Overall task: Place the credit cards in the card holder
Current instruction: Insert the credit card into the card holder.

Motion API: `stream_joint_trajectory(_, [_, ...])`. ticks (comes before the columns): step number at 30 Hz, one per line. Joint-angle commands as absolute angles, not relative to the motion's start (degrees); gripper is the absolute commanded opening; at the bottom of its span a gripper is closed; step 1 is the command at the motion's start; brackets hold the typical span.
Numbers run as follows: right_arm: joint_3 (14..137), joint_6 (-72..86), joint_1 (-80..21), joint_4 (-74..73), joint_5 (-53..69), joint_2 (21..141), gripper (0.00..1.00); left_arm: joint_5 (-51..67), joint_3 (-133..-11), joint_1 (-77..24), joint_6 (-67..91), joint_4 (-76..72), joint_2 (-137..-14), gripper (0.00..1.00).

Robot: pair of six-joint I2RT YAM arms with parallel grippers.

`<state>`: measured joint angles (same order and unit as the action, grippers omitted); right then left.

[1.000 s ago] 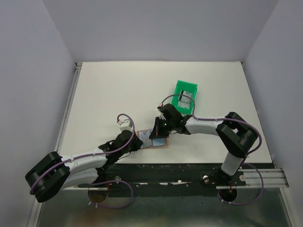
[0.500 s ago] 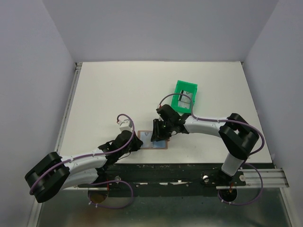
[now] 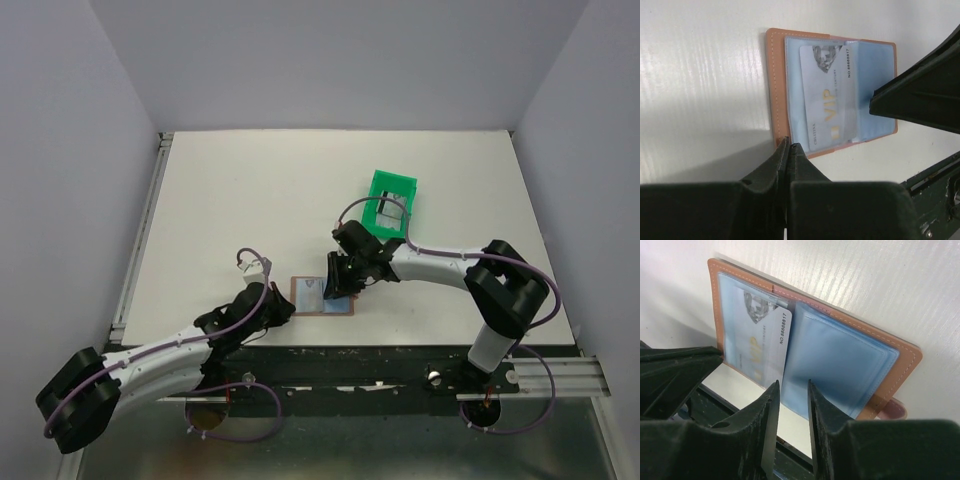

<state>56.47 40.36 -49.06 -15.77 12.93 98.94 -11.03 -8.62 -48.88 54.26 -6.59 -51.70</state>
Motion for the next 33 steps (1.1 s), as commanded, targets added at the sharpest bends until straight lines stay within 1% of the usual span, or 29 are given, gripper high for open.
stream_joint_trajectory(1, [57.04, 39.20, -49.31, -15.30, 12.92, 98.53, 0.36, -13.70, -8.96, -48.96, 54.06, 6.66, -41.77, 0.13])
stream_joint_trajectory(3, [57.04, 38.94, -49.31, -14.94, 13.36, 98.35, 0.36, -14.94, -9.49, -49.04, 53.53, 9.39, -38.77, 0.18])
stream_joint_trajectory(6, [57.57, 38.93, -49.31, -14.68, 13.88, 98.61, 0.35, -16.08, -8.97, -48.96, 53.44, 11.33, -36.74, 0.22])
stream_joint_trajectory(17, [58.27, 39.46, -49.31, -12.92, 16.52, 100.02, 0.34, -15.82, -8.79, -48.96, 53.61, 6.77, -42.00, 0.31])
stream_joint_trajectory(24, [59.06, 39.73, -49.22, -13.53, 16.53, 101.51, 0.34, -14.42, -9.76, -48.95, 53.17, 2.56, -48.68, 0.31])
stream_joint_trajectory(27, [59.59, 39.73, -49.39, -14.67, 15.82, 102.13, 0.34, -13.54, -9.84, -48.96, 52.91, 1.23, -50.53, 0.27])
stream_joint_trajectory(33, [60.47, 39.73, -49.22, -15.91, 15.47, 103.27, 0.33, -12.75, -9.32, -48.96, 52.65, 0.44, -50.36, 0.22])
